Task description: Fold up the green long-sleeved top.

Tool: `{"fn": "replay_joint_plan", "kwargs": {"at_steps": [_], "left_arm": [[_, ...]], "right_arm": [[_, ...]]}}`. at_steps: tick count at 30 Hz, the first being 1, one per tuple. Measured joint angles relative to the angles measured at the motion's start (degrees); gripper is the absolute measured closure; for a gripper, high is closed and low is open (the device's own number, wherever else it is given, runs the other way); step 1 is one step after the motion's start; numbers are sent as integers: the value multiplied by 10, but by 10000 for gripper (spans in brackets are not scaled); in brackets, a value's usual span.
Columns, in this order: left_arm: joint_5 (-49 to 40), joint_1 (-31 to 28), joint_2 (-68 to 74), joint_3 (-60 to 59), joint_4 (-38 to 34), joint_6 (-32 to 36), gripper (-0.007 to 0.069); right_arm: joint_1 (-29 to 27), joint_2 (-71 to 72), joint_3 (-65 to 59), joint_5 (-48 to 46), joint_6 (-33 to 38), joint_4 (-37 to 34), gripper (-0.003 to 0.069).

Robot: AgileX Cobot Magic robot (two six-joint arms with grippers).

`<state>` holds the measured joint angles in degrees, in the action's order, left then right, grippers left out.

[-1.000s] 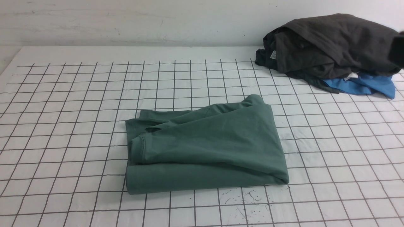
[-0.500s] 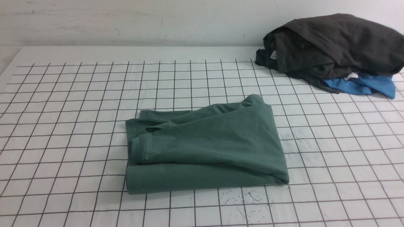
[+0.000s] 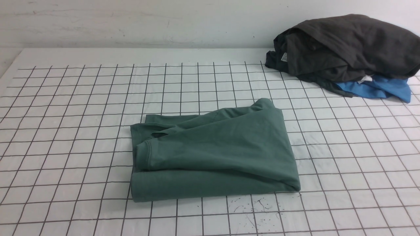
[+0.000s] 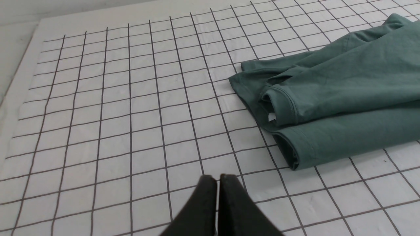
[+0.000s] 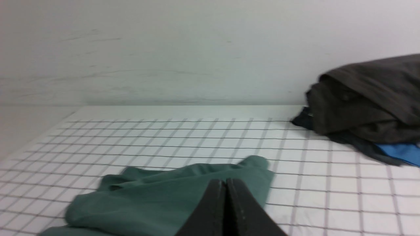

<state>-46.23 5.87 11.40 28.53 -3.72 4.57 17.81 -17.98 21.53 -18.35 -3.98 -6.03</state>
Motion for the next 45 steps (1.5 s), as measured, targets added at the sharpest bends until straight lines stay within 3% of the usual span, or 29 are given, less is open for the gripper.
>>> {"fn": "replay_joint_plan", "kwargs": {"at_steps": [6,12,45], "left_arm": [[0,0,0,0,0,0,629],[0,0,0,0,0,0,629],[-1,0,0,0,0,0,629]], "right_arm": [[-128,128,-128,0,-58,64,673],[-207,185,-212,0,-105,110,673],[-215,186,-230,-17,-120,104,673]]}}
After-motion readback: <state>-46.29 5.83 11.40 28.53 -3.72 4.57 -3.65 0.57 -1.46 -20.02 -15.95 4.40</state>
